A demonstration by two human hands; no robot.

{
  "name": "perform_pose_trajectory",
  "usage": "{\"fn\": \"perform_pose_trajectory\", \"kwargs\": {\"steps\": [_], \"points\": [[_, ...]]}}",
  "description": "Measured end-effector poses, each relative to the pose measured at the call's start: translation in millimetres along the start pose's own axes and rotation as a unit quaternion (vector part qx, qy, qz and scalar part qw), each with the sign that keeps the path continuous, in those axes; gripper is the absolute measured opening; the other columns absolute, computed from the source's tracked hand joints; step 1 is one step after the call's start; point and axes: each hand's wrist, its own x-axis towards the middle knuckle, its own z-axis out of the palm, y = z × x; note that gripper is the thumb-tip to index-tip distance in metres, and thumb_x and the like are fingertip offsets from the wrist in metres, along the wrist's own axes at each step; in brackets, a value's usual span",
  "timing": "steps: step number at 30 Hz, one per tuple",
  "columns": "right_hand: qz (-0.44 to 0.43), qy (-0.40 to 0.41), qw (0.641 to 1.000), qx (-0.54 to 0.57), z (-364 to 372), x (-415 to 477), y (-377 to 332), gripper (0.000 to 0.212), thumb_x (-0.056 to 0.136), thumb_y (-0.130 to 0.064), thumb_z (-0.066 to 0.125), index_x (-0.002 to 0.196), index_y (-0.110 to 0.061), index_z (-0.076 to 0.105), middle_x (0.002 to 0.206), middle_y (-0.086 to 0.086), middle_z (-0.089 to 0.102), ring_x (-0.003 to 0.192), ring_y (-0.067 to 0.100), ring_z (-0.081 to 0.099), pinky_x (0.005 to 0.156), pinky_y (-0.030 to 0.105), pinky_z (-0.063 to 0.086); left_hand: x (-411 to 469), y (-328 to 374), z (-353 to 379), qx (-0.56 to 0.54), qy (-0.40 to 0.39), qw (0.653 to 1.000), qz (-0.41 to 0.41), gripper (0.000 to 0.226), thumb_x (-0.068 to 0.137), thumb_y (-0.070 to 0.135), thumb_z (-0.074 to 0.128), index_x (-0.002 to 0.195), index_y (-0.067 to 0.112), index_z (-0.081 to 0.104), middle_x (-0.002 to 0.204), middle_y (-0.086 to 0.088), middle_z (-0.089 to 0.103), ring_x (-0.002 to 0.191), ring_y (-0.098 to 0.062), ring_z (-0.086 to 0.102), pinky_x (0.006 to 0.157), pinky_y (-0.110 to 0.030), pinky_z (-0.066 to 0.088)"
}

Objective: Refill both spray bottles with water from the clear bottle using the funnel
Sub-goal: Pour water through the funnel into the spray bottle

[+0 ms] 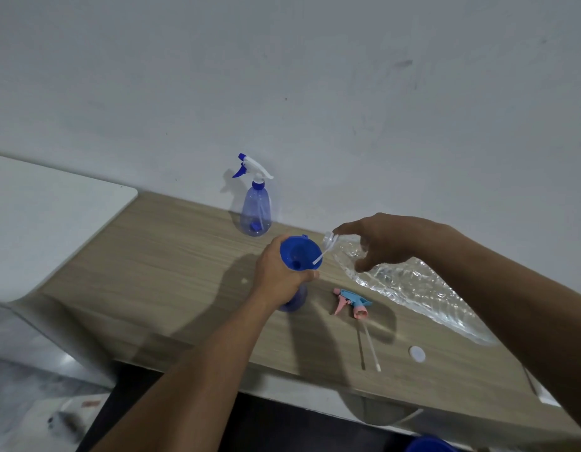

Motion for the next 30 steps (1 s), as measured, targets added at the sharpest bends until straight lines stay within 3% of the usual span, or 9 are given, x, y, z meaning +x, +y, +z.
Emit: {"fn": "perform_pose_trajectory", "kwargs": {"steps": [5,12,22,26,30], "points": [[-0.003,-0.012,1.0,-0.008,-2,-1,-2,0.08,0.087,-0.037,0.076,0.152,-0.044,0.031,0.1,-0.008,0.057,0.099,0.018,0.057,0.095,0.04,0.051,0,2,-1,0.003,-0.003,1.0,-0.008,0.068,0.055,0.022,0.093,0.111,0.037,0.059,0.112,0.014,0.066,0.102,-0.006,0.061,0.074,-0.014,0.044],[-0.005,-0.015,1.0,-0.01,-2,4,-2,0.08,0.087,-0.037,0.077,0.152,-0.045,0.031,0.087,-0.018,0.046,0.098,0.016,0.055,0.088,0.035,0.048,-1,4,-1,0.009,-0.003,1.0,-0.011,0.066,0.057,0.022,0.093,0.109,0.04,0.057,0.112,0.015,0.065,0.101,-0.006,0.06,0.072,-0.011,0.041],[-0.002,-0.018,1.0,-0.011,-2,10,-1,0.081,0.085,-0.037,0.078,0.152,-0.045,0.032,0.087,-0.019,0.043,0.098,0.014,0.051,0.084,0.033,0.043,-2,6,-2,0.008,-0.008,1.0,-0.019,0.067,0.058,0.021,0.093,0.107,0.042,0.053,0.107,0.018,0.062,0.094,0.0,0.057,0.07,-0.01,0.04],[0.001,-0.021,1.0,-0.01,-3,11,-2,0.082,0.085,-0.037,0.078,0.152,-0.045,0.032,0.095,-0.015,0.046,0.098,0.015,0.052,0.085,0.032,0.043,-2,7,-2,0.004,-0.01,1.0,-0.016,0.064,0.058,0.017,0.093,0.099,0.045,0.053,0.102,0.021,0.062,0.092,0.007,0.057,0.069,-0.007,0.04],[0.005,-0.024,1.0,-0.018,-4,11,-4,0.081,0.087,-0.037,0.077,0.153,-0.044,0.03,0.099,-0.014,0.045,0.099,0.014,0.048,0.085,0.031,0.041,-3,7,-3,0.001,-0.01,1.0,-0.019,0.064,0.058,0.017,0.092,0.103,0.043,0.054,0.104,0.019,0.063,0.092,0.007,0.057,0.067,-0.006,0.04]]}}
